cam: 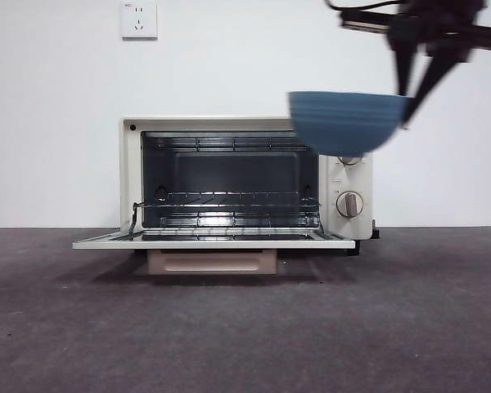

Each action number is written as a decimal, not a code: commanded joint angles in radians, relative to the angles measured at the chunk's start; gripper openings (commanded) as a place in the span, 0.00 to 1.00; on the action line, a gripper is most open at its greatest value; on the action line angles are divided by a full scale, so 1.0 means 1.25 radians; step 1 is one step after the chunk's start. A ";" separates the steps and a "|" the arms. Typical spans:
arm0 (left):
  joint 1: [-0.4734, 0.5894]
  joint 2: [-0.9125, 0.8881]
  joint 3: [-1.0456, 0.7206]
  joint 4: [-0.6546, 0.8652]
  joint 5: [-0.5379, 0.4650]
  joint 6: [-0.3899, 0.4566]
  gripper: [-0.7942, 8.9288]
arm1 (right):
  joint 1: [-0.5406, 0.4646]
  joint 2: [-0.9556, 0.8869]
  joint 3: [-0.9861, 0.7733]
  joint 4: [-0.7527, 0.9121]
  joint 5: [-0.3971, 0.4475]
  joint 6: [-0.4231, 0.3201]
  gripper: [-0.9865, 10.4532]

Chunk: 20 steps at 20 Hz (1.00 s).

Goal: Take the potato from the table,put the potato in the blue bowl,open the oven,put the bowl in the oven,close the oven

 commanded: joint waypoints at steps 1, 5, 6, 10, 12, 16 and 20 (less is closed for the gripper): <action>-0.003 -0.007 -0.004 0.004 0.005 0.012 0.08 | 0.025 0.091 0.125 -0.022 0.000 0.025 0.07; -0.003 -0.012 -0.004 0.004 0.060 0.017 0.08 | 0.039 0.260 0.322 -0.081 -0.028 0.047 0.07; -0.003 -0.013 -0.004 0.004 0.074 0.017 0.08 | 0.043 0.293 0.361 -0.091 -0.041 0.055 0.07; -0.003 -0.013 -0.004 0.004 0.192 0.017 0.08 | 0.044 0.397 0.475 -0.100 -0.105 0.095 0.07; -0.003 -0.013 -0.004 0.004 0.256 0.017 0.08 | 0.044 0.434 0.512 -0.117 -0.109 0.112 0.07; -0.003 -0.013 -0.004 0.004 0.296 0.017 0.08 | 0.044 0.479 0.546 -0.107 -0.113 0.132 0.07; -0.003 -0.013 -0.004 0.004 0.296 0.017 0.08 | 0.044 0.499 0.549 -0.042 -0.117 0.176 0.07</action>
